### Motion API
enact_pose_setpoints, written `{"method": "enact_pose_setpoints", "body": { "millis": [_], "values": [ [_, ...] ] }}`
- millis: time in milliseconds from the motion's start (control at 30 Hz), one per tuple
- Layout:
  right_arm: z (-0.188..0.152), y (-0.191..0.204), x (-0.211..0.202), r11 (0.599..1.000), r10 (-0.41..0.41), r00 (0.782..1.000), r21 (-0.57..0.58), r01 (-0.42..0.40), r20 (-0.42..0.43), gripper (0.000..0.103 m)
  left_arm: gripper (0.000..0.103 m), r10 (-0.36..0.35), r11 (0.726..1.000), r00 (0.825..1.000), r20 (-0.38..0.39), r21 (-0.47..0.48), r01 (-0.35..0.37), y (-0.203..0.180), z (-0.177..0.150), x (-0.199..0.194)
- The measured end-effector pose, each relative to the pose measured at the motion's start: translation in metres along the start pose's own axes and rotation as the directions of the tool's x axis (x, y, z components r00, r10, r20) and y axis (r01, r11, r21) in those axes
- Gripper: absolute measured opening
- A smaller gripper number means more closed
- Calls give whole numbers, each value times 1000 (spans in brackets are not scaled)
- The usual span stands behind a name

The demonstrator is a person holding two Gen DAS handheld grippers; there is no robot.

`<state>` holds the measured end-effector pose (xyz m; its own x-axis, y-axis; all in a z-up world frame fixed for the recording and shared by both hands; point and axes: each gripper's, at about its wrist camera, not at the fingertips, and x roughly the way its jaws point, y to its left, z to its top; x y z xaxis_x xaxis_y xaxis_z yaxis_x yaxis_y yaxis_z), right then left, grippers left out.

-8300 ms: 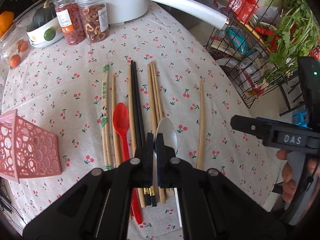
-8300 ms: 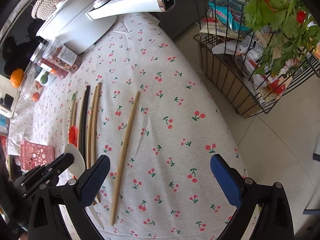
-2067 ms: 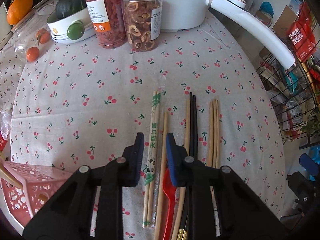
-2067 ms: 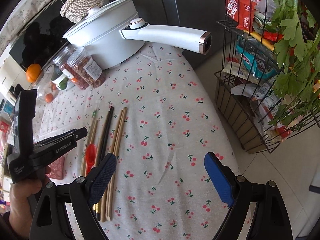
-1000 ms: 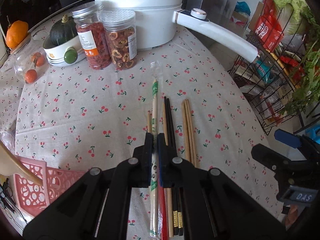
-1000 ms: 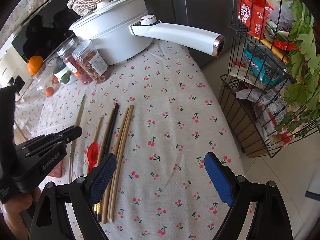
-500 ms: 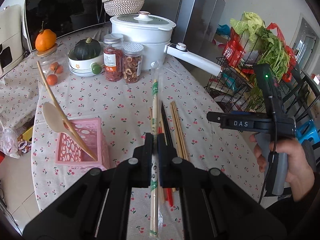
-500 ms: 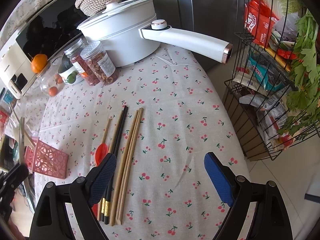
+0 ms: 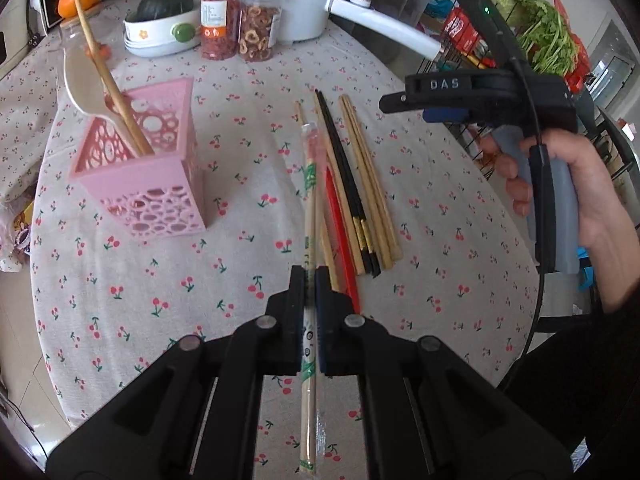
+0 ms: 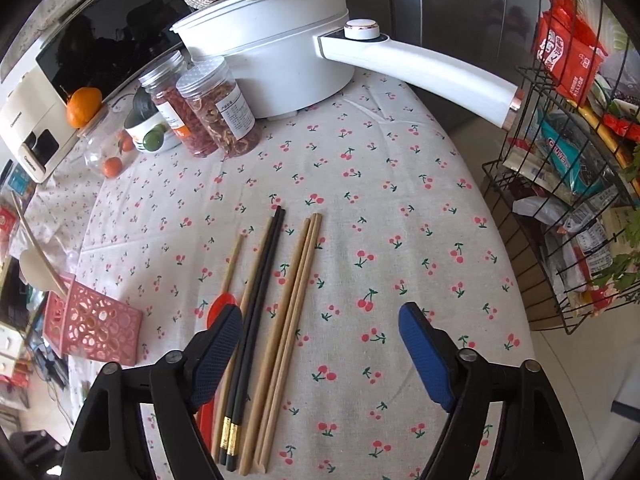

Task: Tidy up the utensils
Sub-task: 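Lift the wrapped chopsticks with the left tool while the right tool grasps a wooden chopstick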

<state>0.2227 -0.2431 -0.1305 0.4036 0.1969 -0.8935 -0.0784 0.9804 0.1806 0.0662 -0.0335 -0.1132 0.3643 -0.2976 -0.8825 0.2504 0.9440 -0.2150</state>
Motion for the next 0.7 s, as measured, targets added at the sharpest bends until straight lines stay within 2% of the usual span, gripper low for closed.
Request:
{"method": "enact_pose_setpoints", "body": {
  "millis": [67,133,233,300,400,567,700],
  "values": [
    [2,0,13,1000,11,999,13,-11,-31,58,6,13,1000,999,-44,-16,-14,7,-3,15],
    [4,-1,24,999,20,998,28,-18,-55,43,6,22,999,997,-74,-22,-23,10,-3,25],
    [9,-3,38,998,32,997,51,-28,-70,30,7,15,999,995,-103,-27,-18,10,0,35],
    [12,-5,45,996,54,996,74,-49,-73,26,11,21,999,994,-110,-27,-24,9,4,40],
    [16,-3,53,995,72,995,81,-65,-76,22,13,44,999,992,-119,-23,-47,8,9,48],
    [17,8,63,999,26,995,41,-22,-100,17,13,75,997,989,-124,-15,-77,3,21,61],
    [18,21,65,1000,-26,995,-17,24,-99,18,13,104,995,987,-121,9,-103,-4,30,67]
  ]
}}
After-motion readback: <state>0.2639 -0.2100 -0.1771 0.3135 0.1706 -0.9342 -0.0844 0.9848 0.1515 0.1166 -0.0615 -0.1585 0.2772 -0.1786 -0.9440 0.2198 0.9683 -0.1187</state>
